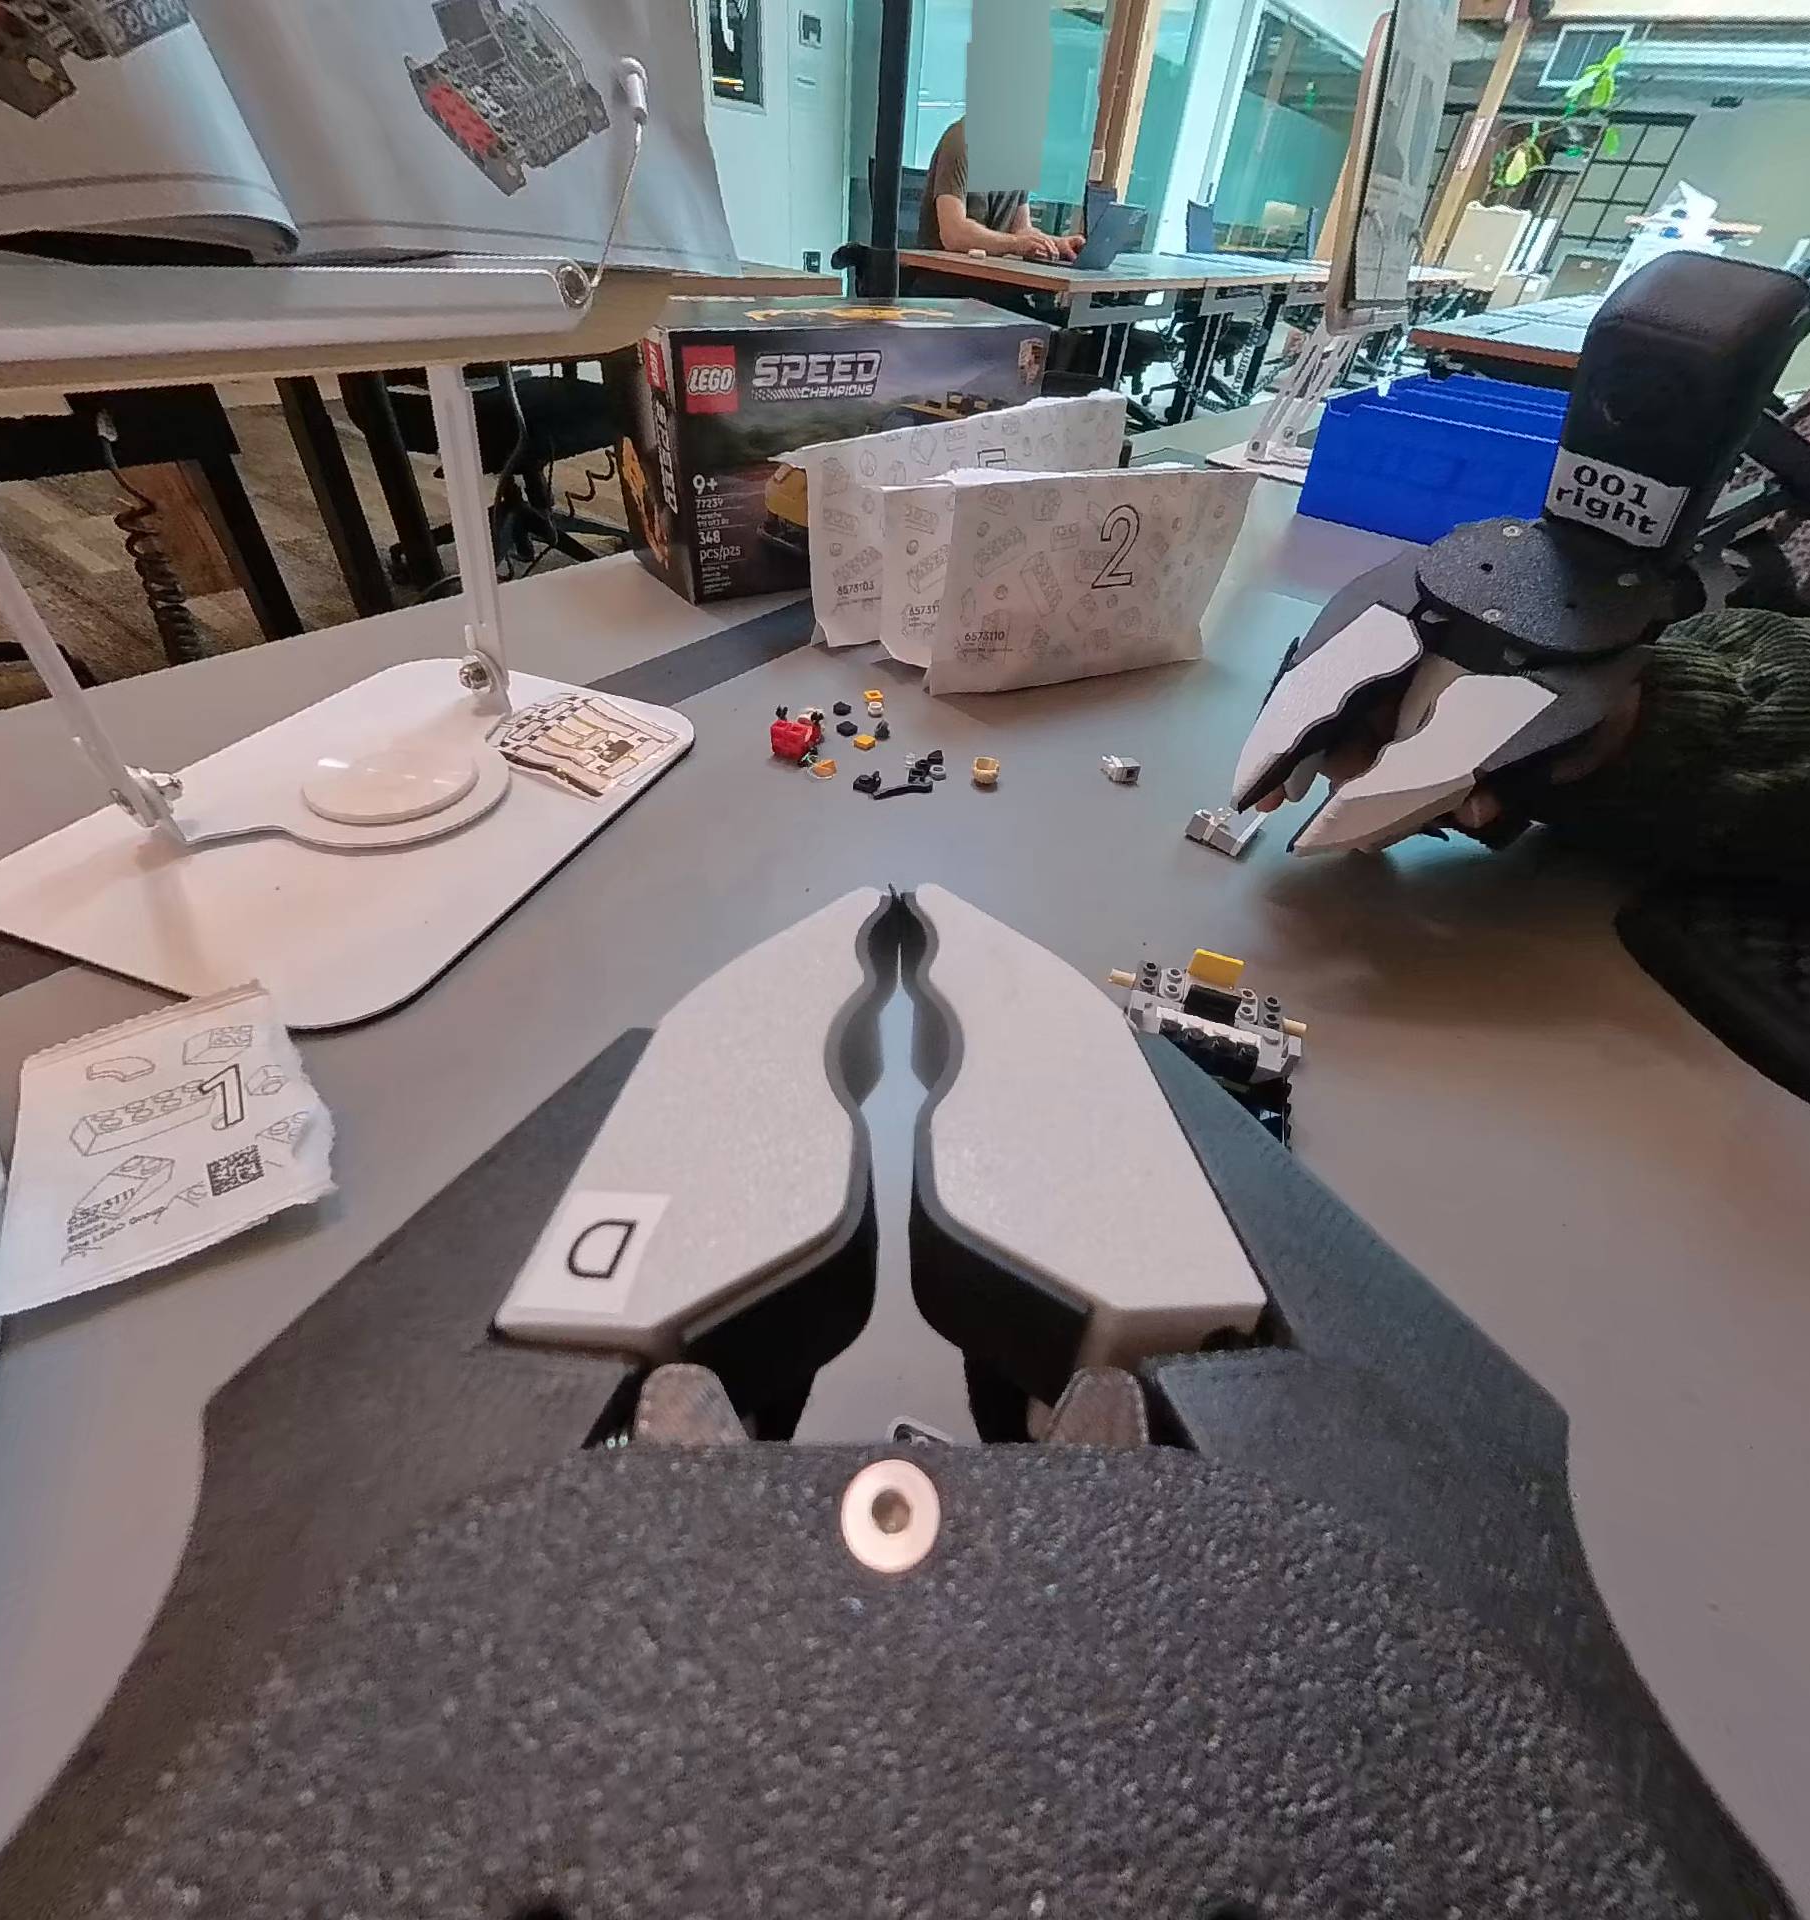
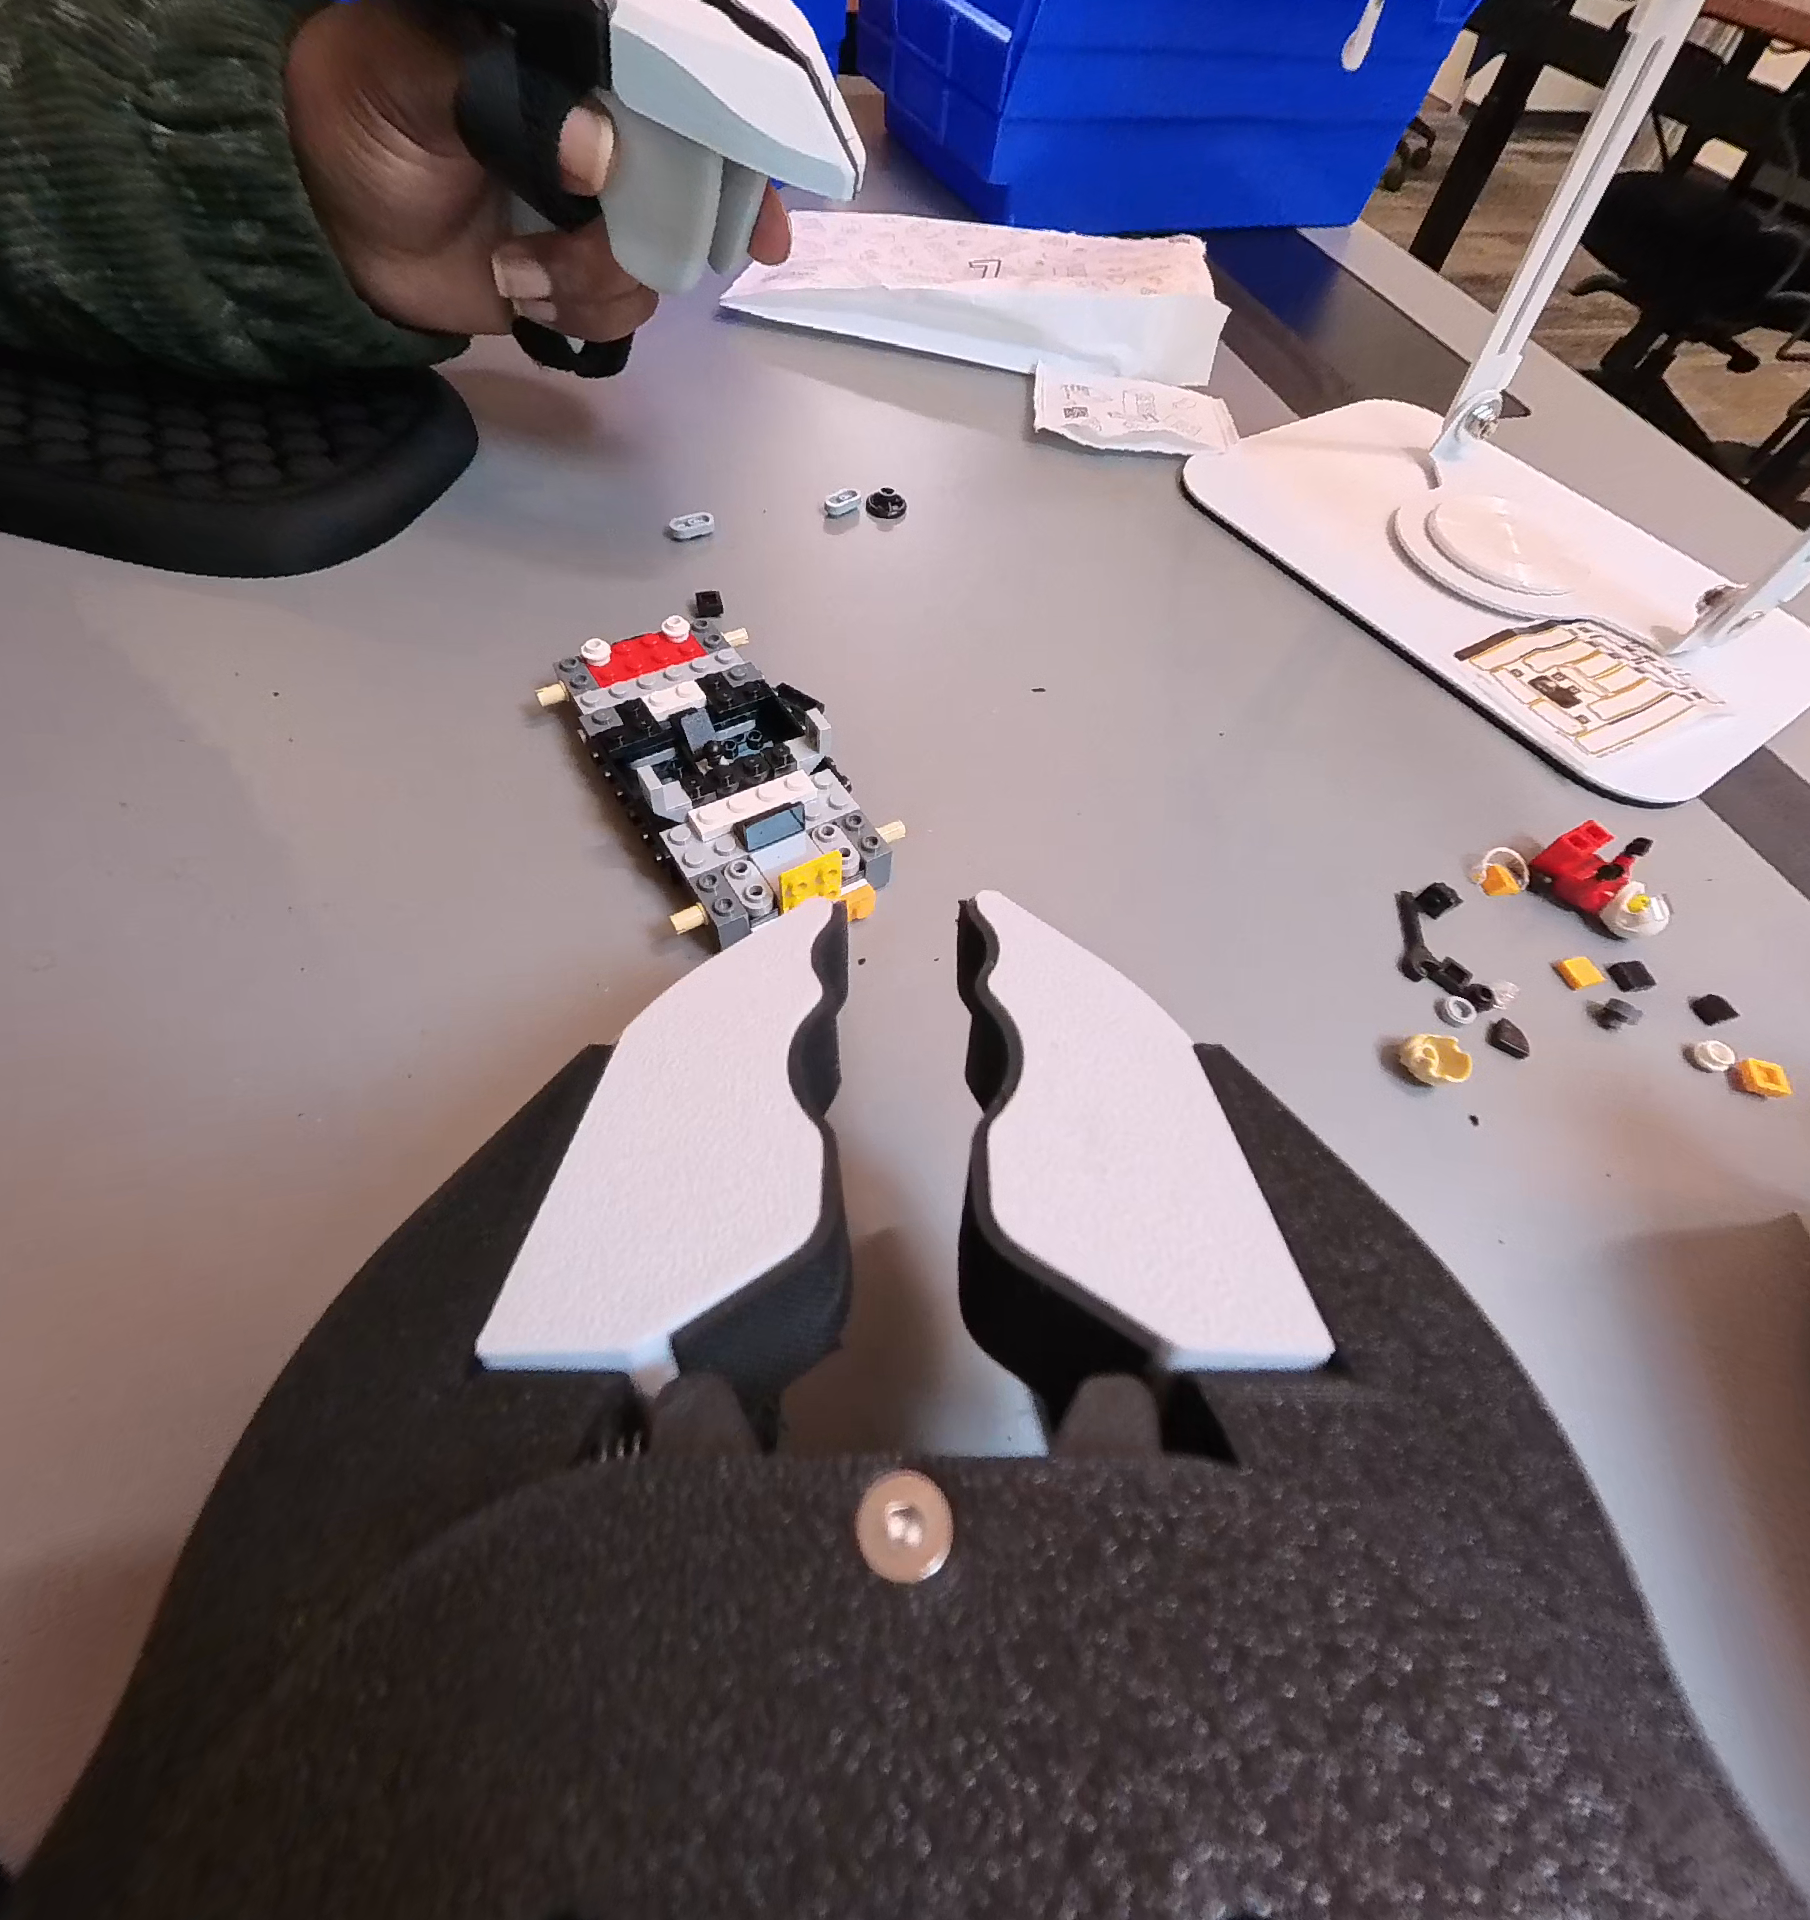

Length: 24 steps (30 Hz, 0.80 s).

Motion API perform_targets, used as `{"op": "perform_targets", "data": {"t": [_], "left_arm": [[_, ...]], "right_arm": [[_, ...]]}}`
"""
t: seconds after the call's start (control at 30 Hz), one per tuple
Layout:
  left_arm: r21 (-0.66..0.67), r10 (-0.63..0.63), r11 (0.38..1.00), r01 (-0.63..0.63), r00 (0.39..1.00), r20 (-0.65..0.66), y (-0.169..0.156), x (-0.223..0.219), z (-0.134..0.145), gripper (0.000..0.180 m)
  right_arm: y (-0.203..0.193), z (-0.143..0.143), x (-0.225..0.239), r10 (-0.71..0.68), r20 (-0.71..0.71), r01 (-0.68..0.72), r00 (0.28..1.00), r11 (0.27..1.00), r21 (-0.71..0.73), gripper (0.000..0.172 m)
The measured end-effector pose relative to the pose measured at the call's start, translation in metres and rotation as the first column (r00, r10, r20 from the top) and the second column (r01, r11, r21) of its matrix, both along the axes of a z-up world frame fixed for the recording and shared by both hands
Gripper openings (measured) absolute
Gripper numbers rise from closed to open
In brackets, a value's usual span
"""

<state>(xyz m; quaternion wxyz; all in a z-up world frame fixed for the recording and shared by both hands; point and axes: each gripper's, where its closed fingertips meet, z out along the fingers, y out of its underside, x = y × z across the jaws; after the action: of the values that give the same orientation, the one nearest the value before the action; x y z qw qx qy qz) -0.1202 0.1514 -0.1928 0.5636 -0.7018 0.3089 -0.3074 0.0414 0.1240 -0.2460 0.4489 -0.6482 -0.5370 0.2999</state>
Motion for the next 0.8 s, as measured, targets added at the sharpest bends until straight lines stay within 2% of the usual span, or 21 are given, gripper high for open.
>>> {"op": "perform_targets", "data": {"t": [0.47,0.8], "left_arm": [[0.0,0.001,1.0,-0.001,1.0,-0.007,0.0009,0.0001,-0.0019,0.0],[0.009,-0.002,1.0,0.002,0.999,-0.052,0.0007,0.0022,-0.0069,0.0]], "right_arm": [[0.0004,0.0011,-0.0001,-0.001,-0.012,0.001,1.0,1.0,0.004,0.014],[-0.0051,0.0076,-0.0025,0.025,-0.034,-0.025,0.999,1.0,0.016,0.0]]}}
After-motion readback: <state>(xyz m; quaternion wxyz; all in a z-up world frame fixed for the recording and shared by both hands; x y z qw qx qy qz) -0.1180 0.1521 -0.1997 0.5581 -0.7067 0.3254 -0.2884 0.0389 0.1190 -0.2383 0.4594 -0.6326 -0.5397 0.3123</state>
